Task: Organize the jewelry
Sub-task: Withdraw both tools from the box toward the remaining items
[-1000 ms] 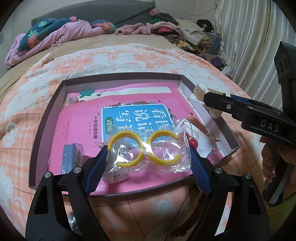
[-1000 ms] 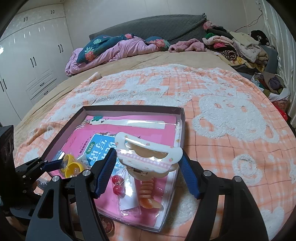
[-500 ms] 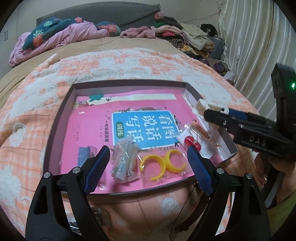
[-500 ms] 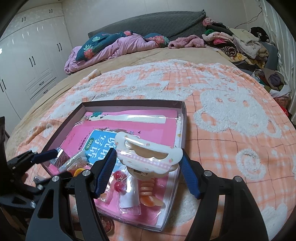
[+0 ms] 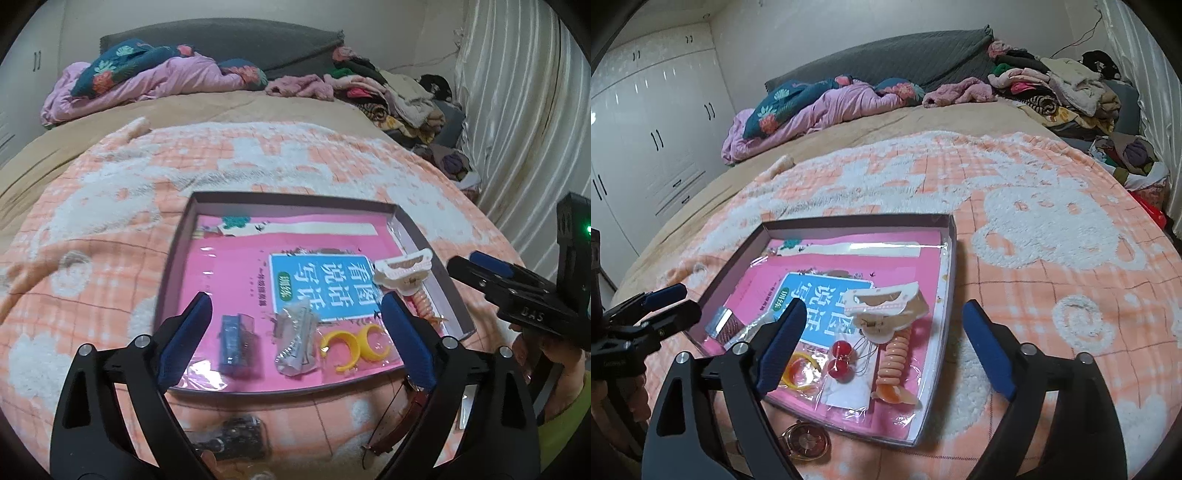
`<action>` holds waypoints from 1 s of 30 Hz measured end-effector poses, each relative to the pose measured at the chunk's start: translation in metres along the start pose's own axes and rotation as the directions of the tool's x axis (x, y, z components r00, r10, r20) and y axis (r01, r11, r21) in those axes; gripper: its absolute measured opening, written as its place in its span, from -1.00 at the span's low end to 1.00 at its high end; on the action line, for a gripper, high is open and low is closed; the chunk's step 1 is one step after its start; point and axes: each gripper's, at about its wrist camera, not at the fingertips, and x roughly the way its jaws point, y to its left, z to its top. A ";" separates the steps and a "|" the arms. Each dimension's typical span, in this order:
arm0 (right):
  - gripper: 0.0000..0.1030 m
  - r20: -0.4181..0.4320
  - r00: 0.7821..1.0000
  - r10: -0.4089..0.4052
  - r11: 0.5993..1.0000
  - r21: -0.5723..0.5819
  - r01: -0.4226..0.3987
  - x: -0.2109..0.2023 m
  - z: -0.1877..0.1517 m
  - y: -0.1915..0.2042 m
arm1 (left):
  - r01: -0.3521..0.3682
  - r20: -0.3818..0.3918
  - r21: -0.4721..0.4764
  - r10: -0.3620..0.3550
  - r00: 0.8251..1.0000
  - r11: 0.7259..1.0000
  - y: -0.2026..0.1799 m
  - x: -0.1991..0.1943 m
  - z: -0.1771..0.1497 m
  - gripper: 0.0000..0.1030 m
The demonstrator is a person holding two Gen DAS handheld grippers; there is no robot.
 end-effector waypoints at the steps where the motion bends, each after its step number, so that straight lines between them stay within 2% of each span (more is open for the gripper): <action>1: 0.70 0.005 1.000 -0.003 1.000 0.000 0.003 -0.002 0.000 0.000 | -0.003 0.006 -0.007 0.003 1.000 1.000 0.002 -0.003 0.001 0.69; 3: 0.74 0.019 1.000 -0.013 1.000 -0.004 0.013 -0.008 0.001 0.000 | -0.008 0.015 -0.020 0.008 1.000 1.000 0.005 -0.009 0.003 0.81; 18: 0.88 0.149 0.988 -0.035 0.997 -0.064 0.045 -0.065 0.003 0.020 | -0.002 0.088 -0.036 0.005 0.996 0.999 0.010 -0.044 0.012 0.82; 30: 0.89 0.183 0.983 -0.025 0.997 -0.065 0.037 -0.093 -0.007 0.032 | 0.002 0.136 -0.039 0.004 0.991 0.999 0.013 -0.071 0.010 0.82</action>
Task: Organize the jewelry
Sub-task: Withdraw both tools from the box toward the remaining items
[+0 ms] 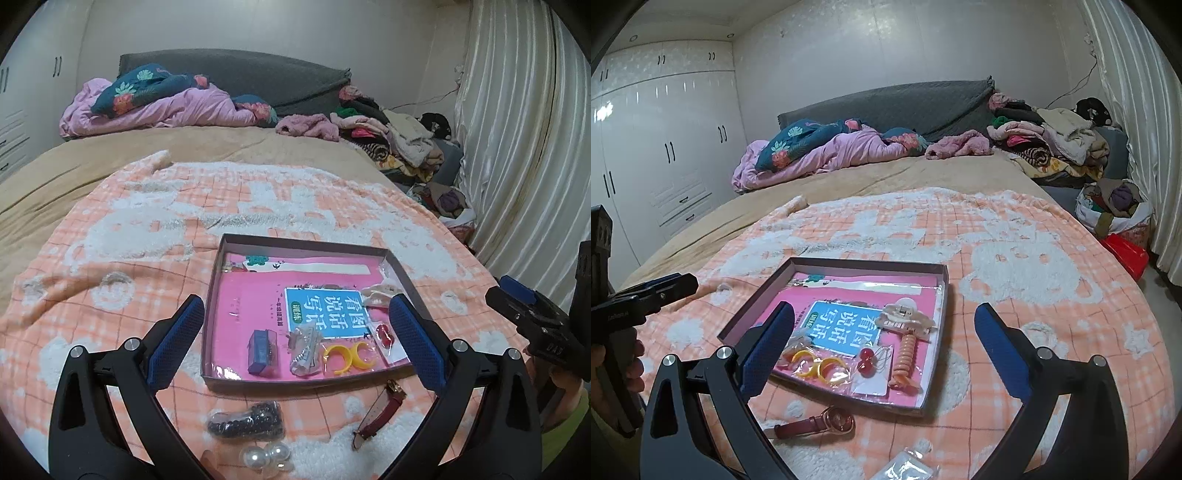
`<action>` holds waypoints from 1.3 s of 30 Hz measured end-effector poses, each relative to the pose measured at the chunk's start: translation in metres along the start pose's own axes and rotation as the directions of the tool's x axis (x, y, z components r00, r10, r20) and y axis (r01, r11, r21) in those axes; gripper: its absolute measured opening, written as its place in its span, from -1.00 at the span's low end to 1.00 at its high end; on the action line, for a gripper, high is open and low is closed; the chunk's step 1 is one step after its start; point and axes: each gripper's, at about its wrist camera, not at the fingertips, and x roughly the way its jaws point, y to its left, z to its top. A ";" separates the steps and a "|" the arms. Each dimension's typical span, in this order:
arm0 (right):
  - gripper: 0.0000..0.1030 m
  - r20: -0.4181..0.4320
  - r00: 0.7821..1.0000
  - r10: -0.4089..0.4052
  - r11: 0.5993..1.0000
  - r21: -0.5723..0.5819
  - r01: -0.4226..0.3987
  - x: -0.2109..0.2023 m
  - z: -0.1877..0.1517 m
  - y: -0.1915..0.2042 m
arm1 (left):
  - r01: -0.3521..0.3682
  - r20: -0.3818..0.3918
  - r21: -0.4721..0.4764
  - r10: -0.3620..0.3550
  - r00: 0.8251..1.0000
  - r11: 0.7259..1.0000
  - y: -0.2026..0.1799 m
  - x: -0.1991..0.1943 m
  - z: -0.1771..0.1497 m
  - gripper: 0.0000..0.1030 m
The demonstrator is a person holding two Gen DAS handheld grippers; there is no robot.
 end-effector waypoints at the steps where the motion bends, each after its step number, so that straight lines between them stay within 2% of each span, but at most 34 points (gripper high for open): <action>1: 0.89 0.003 1.000 -0.001 1.000 -0.001 0.001 -0.003 -0.001 0.000 | -0.001 0.006 0.000 0.001 1.000 1.000 0.000 -0.003 0.000 0.82; 14: 0.91 0.012 1.000 0.012 0.999 -0.039 -0.012 -0.029 -0.009 0.013 | -0.006 0.035 0.007 0.006 0.999 1.000 -0.001 -0.031 -0.006 0.82; 29: 0.91 -0.034 0.998 0.043 0.995 -0.087 -0.045 -0.038 -0.027 0.034 | -0.047 -0.006 -0.006 0.047 0.999 0.999 0.012 -0.045 -0.027 0.82; 39: 0.91 -0.082 0.996 0.032 0.993 -0.112 -0.041 -0.036 -0.043 0.036 | -0.085 -0.054 -0.004 0.085 0.995 0.996 0.020 -0.048 -0.047 0.82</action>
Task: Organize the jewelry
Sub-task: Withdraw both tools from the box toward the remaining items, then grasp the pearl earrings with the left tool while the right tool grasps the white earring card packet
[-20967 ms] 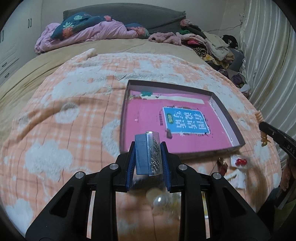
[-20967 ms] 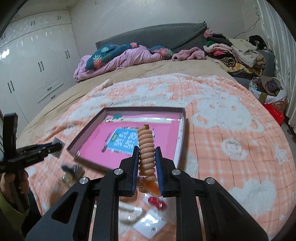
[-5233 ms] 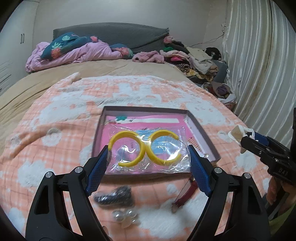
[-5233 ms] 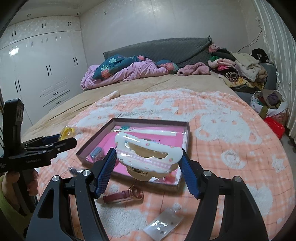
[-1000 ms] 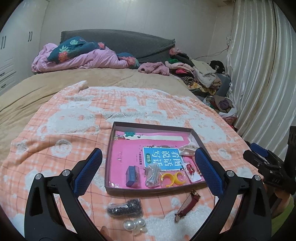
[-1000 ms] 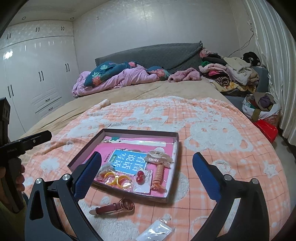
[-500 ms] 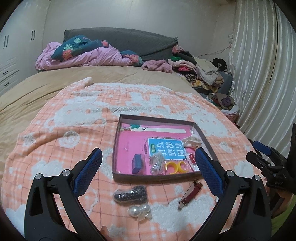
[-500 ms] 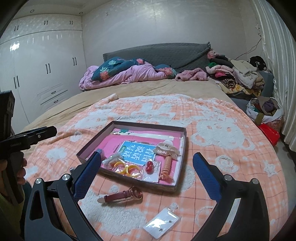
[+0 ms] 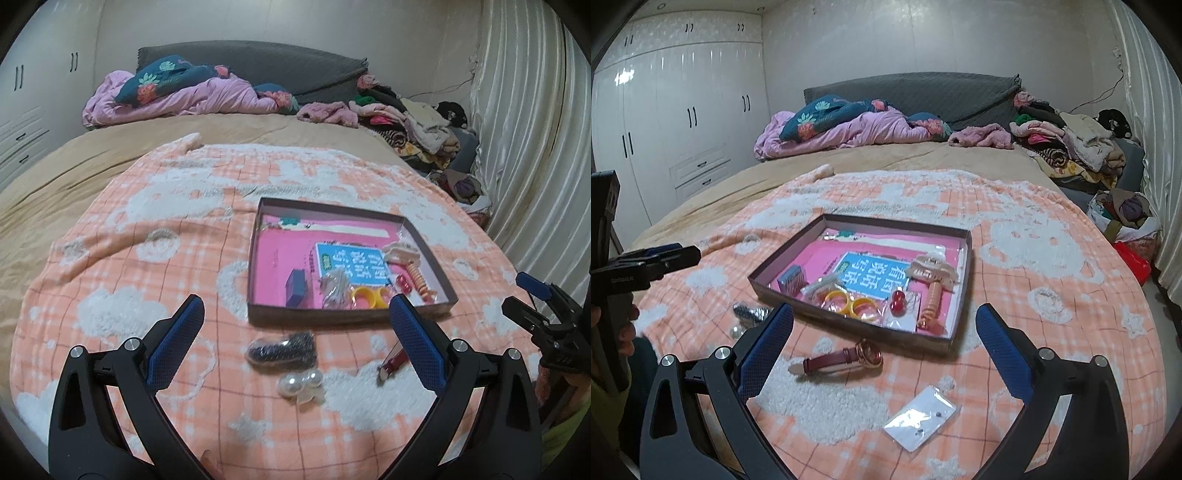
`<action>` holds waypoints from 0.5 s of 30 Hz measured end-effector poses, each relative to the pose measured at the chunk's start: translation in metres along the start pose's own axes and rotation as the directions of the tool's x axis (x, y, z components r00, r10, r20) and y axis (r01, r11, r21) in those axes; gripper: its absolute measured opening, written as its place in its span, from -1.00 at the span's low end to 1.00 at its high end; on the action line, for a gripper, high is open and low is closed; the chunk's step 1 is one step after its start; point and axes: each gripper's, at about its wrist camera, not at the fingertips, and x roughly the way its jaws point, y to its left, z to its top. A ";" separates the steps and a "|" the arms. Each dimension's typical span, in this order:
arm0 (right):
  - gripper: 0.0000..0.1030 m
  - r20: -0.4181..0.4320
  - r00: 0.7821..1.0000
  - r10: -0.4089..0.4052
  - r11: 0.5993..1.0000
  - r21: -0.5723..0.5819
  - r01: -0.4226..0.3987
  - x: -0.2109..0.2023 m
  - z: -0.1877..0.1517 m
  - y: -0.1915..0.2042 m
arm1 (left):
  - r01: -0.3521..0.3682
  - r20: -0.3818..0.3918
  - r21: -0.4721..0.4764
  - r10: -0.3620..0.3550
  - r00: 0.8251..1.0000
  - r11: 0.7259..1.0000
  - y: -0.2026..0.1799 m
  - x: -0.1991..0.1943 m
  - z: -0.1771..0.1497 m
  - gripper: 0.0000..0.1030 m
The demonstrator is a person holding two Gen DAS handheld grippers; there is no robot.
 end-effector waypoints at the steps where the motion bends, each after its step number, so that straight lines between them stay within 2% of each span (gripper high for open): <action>1: 0.91 -0.006 1.000 -0.003 1.000 -0.002 0.003 0.000 -0.003 0.000 | -0.007 -0.004 -0.003 0.007 1.000 1.000 0.002 0.000 -0.002 0.82; 15: 0.91 -0.078 0.997 -0.009 1.000 -0.027 0.007 0.002 -0.031 0.006 | -0.032 -0.078 0.019 0.034 0.996 0.999 0.003 0.007 -0.033 0.82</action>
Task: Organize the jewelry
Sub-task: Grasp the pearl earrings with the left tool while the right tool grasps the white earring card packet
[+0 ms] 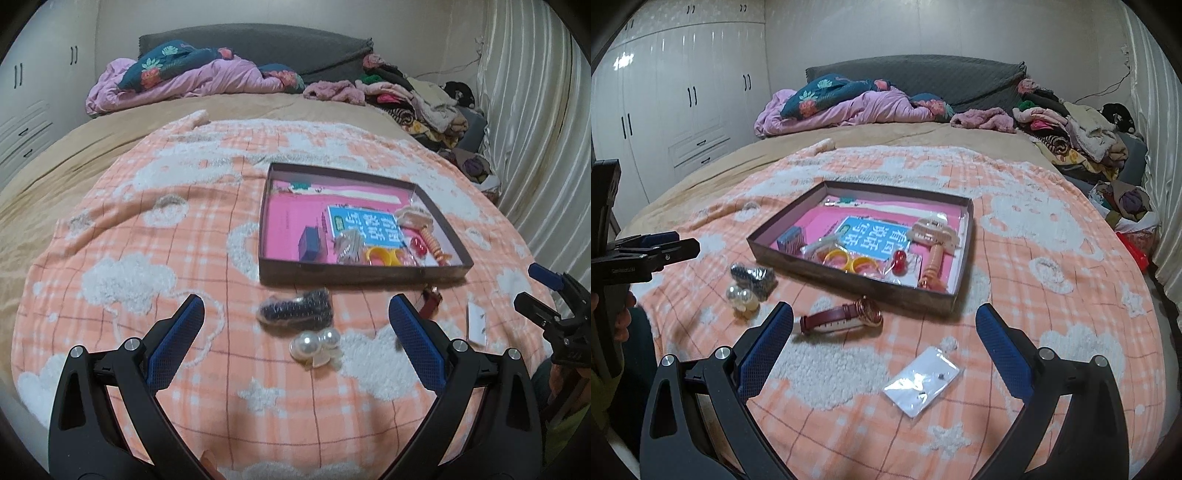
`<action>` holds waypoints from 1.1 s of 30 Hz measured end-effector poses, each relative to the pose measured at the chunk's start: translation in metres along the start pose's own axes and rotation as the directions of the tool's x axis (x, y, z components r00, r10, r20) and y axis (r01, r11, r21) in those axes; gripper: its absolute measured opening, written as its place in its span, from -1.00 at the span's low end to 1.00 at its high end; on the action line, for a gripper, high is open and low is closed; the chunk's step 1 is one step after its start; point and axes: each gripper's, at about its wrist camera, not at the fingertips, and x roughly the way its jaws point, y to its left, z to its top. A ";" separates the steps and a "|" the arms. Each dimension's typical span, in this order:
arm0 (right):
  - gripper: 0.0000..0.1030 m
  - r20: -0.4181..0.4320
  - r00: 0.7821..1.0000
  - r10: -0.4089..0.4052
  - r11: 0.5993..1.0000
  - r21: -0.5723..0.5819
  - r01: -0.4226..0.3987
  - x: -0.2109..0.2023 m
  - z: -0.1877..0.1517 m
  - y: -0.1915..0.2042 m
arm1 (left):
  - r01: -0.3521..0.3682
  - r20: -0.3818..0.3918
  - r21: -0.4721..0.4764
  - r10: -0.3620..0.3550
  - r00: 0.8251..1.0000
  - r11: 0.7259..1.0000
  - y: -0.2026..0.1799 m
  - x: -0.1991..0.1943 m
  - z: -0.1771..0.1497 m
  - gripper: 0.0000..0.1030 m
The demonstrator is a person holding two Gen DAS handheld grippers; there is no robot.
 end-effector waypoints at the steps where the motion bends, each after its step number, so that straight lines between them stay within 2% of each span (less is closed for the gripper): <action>1: 0.91 -0.007 1.000 -0.002 1.000 -0.001 0.002 0.001 -0.002 0.001 | -0.001 -0.011 0.004 0.001 1.000 1.000 -0.001 0.002 -0.003 0.82; 17: 0.91 -0.107 0.994 -0.021 1.000 0.014 0.023 0.020 -0.032 -0.005 | -0.009 -0.110 0.036 0.013 0.994 0.999 -0.008 0.033 -0.034 0.82; 27: 0.91 -0.209 0.977 -0.035 0.991 0.117 0.061 0.047 -0.055 -0.020 | -0.019 -0.135 0.028 0.023 0.991 0.999 -0.011 0.052 -0.045 0.82; 33: 0.91 -0.234 0.971 -0.044 0.979 0.182 0.088 0.068 -0.063 -0.025 | -0.020 -0.131 0.019 0.022 0.991 1.000 -0.011 0.059 -0.047 0.81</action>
